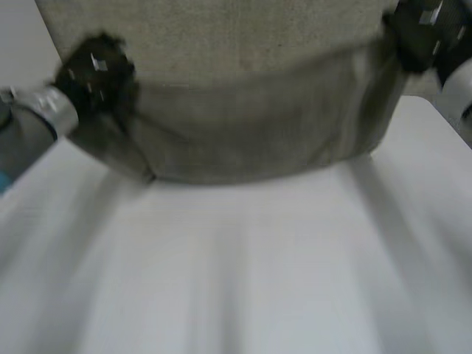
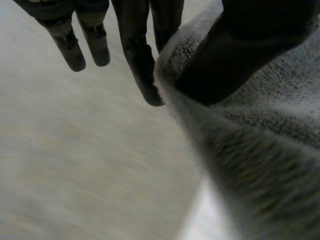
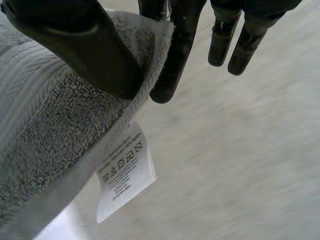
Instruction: Fold the towel.
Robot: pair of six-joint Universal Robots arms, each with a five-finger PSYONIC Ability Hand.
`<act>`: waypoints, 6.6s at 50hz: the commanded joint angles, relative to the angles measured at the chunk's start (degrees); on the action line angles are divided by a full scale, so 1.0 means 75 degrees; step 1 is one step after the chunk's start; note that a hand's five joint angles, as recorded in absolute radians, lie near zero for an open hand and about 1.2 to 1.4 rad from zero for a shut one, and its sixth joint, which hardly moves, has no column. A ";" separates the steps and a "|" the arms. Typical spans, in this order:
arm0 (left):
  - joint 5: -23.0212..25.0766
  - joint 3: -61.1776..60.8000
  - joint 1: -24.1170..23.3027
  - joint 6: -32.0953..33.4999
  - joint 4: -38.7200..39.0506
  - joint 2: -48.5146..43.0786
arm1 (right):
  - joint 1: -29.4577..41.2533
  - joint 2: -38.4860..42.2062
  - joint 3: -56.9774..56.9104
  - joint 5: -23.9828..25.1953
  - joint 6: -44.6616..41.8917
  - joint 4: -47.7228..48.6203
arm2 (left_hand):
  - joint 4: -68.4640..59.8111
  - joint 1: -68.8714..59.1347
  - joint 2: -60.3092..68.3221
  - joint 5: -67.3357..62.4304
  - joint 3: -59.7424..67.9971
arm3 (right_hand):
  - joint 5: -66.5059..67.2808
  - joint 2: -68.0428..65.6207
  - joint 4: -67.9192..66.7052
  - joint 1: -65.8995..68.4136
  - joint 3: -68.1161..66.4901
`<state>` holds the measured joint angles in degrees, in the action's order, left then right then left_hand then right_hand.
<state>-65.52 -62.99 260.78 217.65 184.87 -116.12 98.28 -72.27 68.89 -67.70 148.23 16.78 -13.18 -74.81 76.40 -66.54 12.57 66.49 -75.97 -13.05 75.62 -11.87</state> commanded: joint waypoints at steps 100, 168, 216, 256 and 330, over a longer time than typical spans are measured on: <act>0.1776 -0.5898 0.1218 -0.0472 0.0959 0.0928 | -0.2522 -0.2048 0.4607 0.1129 0.0662 -0.0960 | 0.0425 -0.0676 0.0464 -0.0445 -0.0342 | 0.0468 -0.0538 0.0407 0.0584 0.0249; 0.1764 -0.2242 0.1641 -0.1282 -0.1141 0.0122 | -0.0460 0.0355 0.1725 -0.0102 -0.1846 -0.2143 | 0.0425 -0.0692 0.0480 -0.0461 -0.0342 | 0.0468 -0.0538 0.0407 0.0584 0.0249; 0.2679 -0.3124 0.2404 -0.1164 -0.1901 0.1308 | -0.1069 -0.0161 0.2826 0.0941 -0.1834 -0.2870 | 0.0425 -0.0692 0.0480 -0.0461 -0.0342 | 0.0468 -0.0538 0.0407 0.0584 0.0249; 0.0522 -0.1011 0.1124 -0.0039 -0.0977 -0.1884 | -0.0167 0.1796 0.2111 -0.0758 -0.1178 -0.0222 | 0.0425 -0.0692 0.0480 -0.0461 -0.0342 | 0.0468 -0.0538 0.0407 0.0584 0.0249; 0.1143 -0.5628 0.0562 -0.2945 0.1086 0.2616 | -0.0963 -0.0232 0.4748 0.0050 -0.0673 -0.1570 | 0.0425 0.7693 -0.7906 0.7924 -0.0342 | -0.8383 0.8314 0.0407 -0.8267 0.0249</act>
<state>-57.64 -99.70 264.98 196.95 189.33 -98.75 93.09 -77.53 102.52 -69.29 146.19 4.72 -13.18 -22.44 19.38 -7.23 12.57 3.62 -14.43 -13.05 13.28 -11.87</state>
